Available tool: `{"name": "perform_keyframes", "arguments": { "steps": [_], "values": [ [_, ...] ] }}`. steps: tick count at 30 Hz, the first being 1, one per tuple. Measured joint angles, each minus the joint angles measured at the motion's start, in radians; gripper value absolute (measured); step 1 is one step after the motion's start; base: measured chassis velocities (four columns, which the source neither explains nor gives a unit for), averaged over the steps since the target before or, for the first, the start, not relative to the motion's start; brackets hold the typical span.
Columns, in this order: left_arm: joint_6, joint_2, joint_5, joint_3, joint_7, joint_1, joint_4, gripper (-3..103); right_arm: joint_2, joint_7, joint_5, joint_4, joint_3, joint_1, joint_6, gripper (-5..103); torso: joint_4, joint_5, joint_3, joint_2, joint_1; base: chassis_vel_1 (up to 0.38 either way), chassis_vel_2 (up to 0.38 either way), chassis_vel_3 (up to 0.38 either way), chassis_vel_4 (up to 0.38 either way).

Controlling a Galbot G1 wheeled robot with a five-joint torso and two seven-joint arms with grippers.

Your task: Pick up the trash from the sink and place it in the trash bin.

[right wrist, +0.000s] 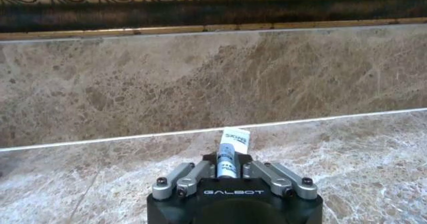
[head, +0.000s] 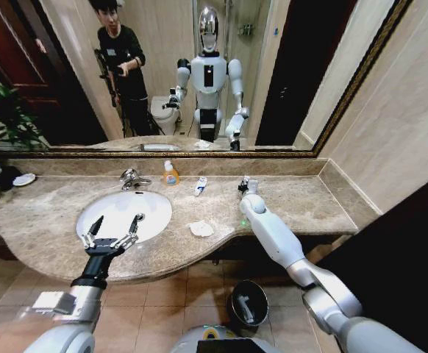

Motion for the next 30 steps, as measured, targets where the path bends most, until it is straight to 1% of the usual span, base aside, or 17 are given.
{"name": "perform_keyframes", "arguments": {
  "steps": [4, 6, 8, 11, 13, 21, 24, 25, 27, 29, 30],
  "values": [
    [0.0, 0.0, 0.0, 0.0, 0.0, 0.0, 0.0, 100, -0.016, 0.0, -0.014, 0.027, -0.005, -0.011, 0.004, 5, 0.0, 0.0001, 0.0, 0.0, 0.0, 0.0, 0.0, 0.0, 0.0],
    [0.0, 0.0, 0.0, 0.0, 0.0, 0.0, 0.0, 100, -0.024, 0.0, -0.015, 0.038, -0.007, -0.015, 0.004, 5, 0.0, 0.0003, 0.0, 0.0, 0.0, 0.0, 0.0, 0.0, 0.0],
    [0.0, 0.0, 0.0, 0.0, 0.0, 0.0, 0.0, 100, -0.039, 0.0, -0.023, 0.055, -0.008, -0.023, 0.006, 1, 0.0, 0.0005, 0.0, 0.0, 0.0, 0.0, 0.0, 0.0, 0.0],
    [0.0, 0.0, 0.0, 0.0, 0.0, 0.0, 0.0, 100, -0.053, -0.001, -0.034, 0.074, 0.0, -0.036, 0.011, 0, 0.0, 0.0003, 0.0, 0.0, 0.0, 0.0, 0.0, 0.0, 0.0],
    [0.0, 0.0, 0.0, 0.0, 0.0, 0.0, 0.0, 100, -0.079, -0.008, -0.043, 0.103, 0.004, -0.061, 0.02, 0, 0.0, 0.0003, 0.0, 0.0, 0.0, 0.0, 0.0, 0.0, 0.0],
    [0.0, 0.0, 0.0, 0.0, 0.0, 0.0, 0.0, 100, -0.104, -0.026, -0.06, 0.149, 0.023, -0.09, 0.048, 0, 0.0, 0.0003, 0.0, 0.0, 0.0, 0.0, 0.0, 0.0, 0.0],
    [0.0, 0.0, 0.0, 0.0, 0.0, 0.0, 0.0, 100, -0.136, -0.054, -0.06, 0.214, 0.056, -0.12, 0.048, 0, 0.0002, 0.0003, 0.0, 0.0, 0.0, 0.0, 0.0, 0.0, 0.0],
    [0.0, 0.0, 0.0, 0.0, 0.0, 0.0, 0.0, 100, -0.136, -0.054, -0.06, 0.214, 0.056, -0.12, 0.048, 0, 0.0002, 0.0003, 0.0, 0.0, 0.0, 0.0, 0.0, 0.0, 0.0],
    [0.0, 0.0, 0.0, 0.0, 0.0, 0.0, 0.0, 100, -0.159, -0.074, -0.06, 0.262, 0.076, -0.146, 0.041, 0, 0.0002, 0.0002, 0.0, 0.0, 0.0, 0.0, 0.0, 0.0, 0.0],
    [0.0, 0.0, 0.0, 0.0, 0.0, 0.0, 0.0, 100, -0.205, -0.094, -0.053, 0.403, 0.131, -0.246, 0.007, 0, 0.0001, 0.0003, 0.0, 0.0, 0.0, 0.0, 0.0, 0.0, 0.0],
    [0.0, 0.0, 0.0, 0.0, 0.0, 0.0, 0.0, 100, -0.21, -0.095, -0.051, 0.419, 0.138, -0.26, 0.003, 0, 0.0001, 0.0003, 0.0, 0.0, 0.0, 0.0, 0.0, 0.0, 0.0]
  ]
}}
